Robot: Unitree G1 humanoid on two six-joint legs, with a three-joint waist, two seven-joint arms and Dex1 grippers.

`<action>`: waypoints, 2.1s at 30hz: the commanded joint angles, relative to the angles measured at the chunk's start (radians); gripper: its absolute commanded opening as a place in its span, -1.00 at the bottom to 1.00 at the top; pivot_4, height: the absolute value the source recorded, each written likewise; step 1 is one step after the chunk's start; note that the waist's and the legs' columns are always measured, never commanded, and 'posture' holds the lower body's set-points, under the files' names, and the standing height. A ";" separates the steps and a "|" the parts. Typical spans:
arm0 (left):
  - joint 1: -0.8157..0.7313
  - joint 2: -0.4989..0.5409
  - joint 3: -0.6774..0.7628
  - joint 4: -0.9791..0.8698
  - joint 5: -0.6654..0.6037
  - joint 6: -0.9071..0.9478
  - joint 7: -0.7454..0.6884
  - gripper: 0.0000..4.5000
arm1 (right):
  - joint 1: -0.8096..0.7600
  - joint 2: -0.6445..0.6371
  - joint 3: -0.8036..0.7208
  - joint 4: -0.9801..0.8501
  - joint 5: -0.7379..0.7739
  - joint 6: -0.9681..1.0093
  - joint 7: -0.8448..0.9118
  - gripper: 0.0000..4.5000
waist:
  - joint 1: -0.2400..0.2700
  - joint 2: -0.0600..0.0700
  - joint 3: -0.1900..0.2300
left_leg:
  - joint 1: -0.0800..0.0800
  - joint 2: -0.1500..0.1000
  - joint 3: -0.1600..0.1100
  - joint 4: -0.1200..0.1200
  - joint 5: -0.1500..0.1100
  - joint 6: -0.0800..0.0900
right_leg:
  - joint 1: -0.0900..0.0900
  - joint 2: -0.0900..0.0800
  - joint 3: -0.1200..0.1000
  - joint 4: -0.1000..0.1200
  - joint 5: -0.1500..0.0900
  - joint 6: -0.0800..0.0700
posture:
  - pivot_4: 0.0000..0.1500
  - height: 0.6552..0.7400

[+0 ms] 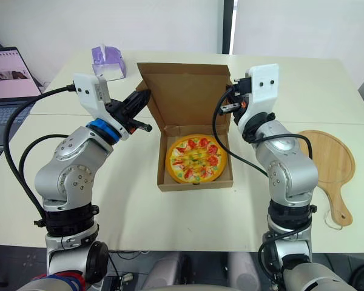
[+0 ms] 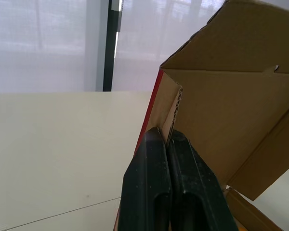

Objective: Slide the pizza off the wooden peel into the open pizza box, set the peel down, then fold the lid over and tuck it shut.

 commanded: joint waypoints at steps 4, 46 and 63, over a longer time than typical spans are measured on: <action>0.006 -0.023 -0.067 -0.073 -0.018 -0.030 -0.024 -1.00 | 0.032 0.070 0.100 -0.063 0.038 0.041 -0.008 -0.99 | -0.001 0.000 0.000 | 0.000 0.000 0.000 0.000 0.000 0.000 | 0.000 0.000 0.000 0.000 0.000 0.000 | 1.00 1.00; 0.407 -0.047 -0.208 -0.310 0.230 -0.315 0.065 -0.63 | 0.233 0.035 0.110 -0.218 0.086 0.105 0.057 -1.00 | -0.020 -0.001 -0.002 | 0.003 0.001 -0.001 -0.001 -0.002 0.004 | 0.004 0.002 0.000 -0.001 0.000 0.000 | 1.00 1.00; 0.514 0.478 0.225 -0.205 -0.313 0.033 -0.405 -0.04 | 0.281 -0.012 0.141 -0.161 0.092 -0.005 0.117 -1.00 | -0.028 0.000 -0.001 | 0.005 0.003 -0.002 -0.002 -0.002 0.004 | 0.004 0.004 -0.001 -0.002 -0.002 -0.002 | 1.00 1.00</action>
